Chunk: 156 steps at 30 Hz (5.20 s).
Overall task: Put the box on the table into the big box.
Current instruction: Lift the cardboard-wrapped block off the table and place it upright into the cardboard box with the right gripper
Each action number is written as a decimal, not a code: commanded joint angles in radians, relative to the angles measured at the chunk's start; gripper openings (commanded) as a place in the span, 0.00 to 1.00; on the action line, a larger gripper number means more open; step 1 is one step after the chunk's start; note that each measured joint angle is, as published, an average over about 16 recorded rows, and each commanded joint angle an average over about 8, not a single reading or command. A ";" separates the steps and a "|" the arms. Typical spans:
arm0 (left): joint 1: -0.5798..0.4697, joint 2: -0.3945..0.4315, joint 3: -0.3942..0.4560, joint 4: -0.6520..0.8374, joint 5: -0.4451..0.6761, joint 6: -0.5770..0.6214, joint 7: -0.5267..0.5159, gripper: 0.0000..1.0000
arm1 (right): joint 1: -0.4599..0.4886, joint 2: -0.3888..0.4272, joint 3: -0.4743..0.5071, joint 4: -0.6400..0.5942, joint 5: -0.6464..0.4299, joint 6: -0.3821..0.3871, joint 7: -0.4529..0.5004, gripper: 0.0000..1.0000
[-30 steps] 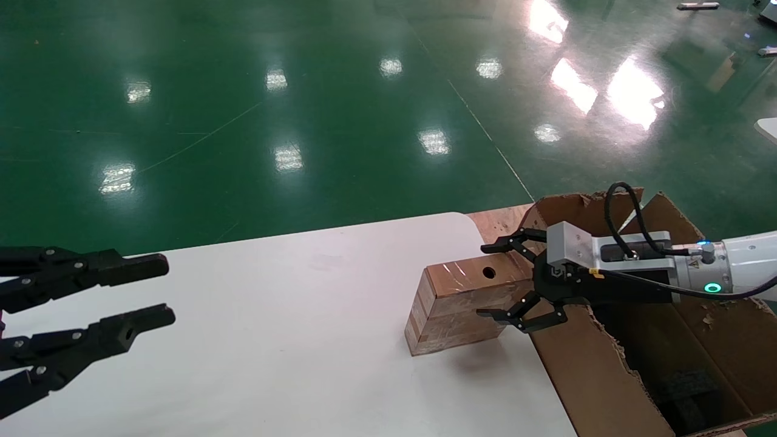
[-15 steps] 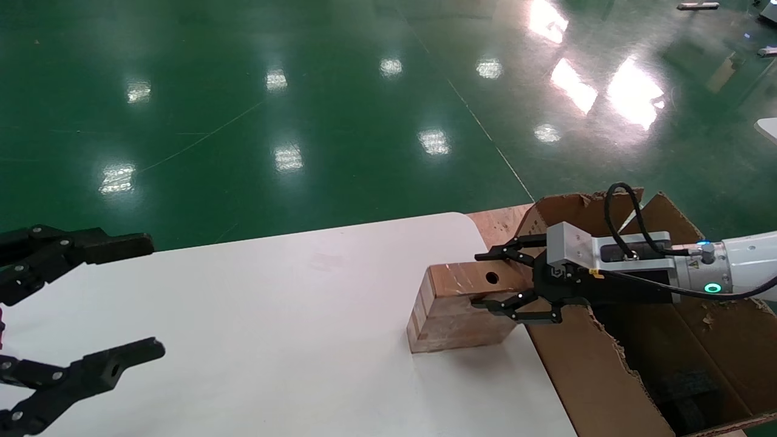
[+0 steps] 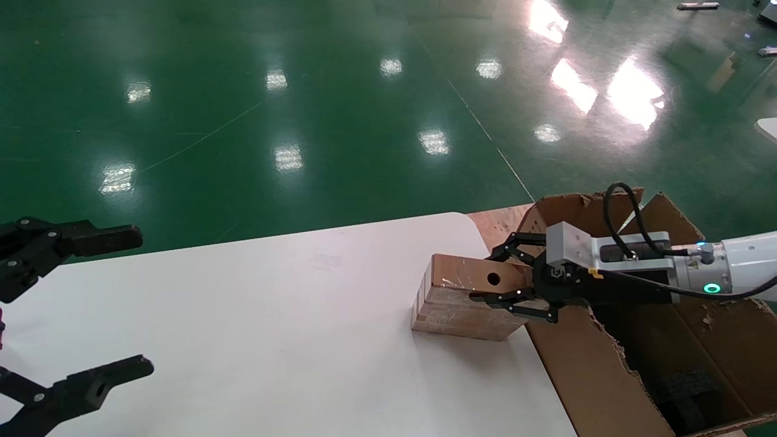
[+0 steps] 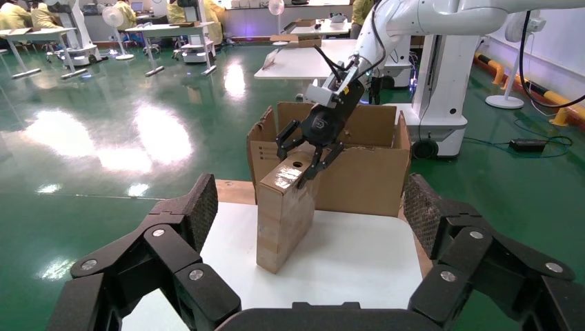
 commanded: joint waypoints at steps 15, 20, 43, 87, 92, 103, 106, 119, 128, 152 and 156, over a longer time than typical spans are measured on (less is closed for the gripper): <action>0.000 0.000 0.000 0.000 0.000 0.000 0.000 1.00 | 0.134 0.211 0.036 0.214 0.162 0.060 0.469 0.00; 0.000 0.000 0.000 0.000 0.000 0.000 0.000 1.00 | 0.172 0.300 0.054 0.222 0.158 0.139 0.558 0.00; 0.000 0.000 0.001 0.000 0.000 0.000 0.000 1.00 | -0.136 0.437 -0.022 0.042 0.256 0.415 0.558 0.00; 0.000 0.000 0.001 0.000 -0.001 0.000 0.001 1.00 | -0.608 0.605 -0.154 0.449 0.661 0.899 0.715 0.00; 0.000 0.000 0.001 0.000 -0.001 0.000 0.001 1.00 | -0.634 0.625 -0.193 0.509 0.734 0.978 0.704 0.00; 0.000 0.000 0.001 0.000 -0.001 0.000 0.001 1.00 | -0.664 0.654 -0.275 0.601 0.873 1.084 0.642 0.00; 0.000 0.000 0.001 0.000 -0.001 0.000 0.001 1.00 | -0.668 0.655 -0.294 0.613 0.902 1.100 0.622 0.00; 0.000 0.000 0.001 0.000 -0.001 0.000 0.001 1.00 | -0.682 0.643 -0.354 0.613 0.998 1.102 0.549 0.00; 0.000 -0.001 0.001 0.000 -0.001 -0.001 0.001 1.00 | -0.693 0.619 -0.378 0.568 1.036 1.081 0.517 0.00; -0.001 -0.001 0.002 0.000 -0.001 -0.001 0.001 1.00 | -0.689 0.569 -0.377 0.474 1.018 1.019 0.497 0.00; -0.001 -0.001 0.002 0.000 -0.001 -0.001 0.001 1.00 | -0.674 0.548 -0.366 0.440 0.997 1.025 0.489 0.00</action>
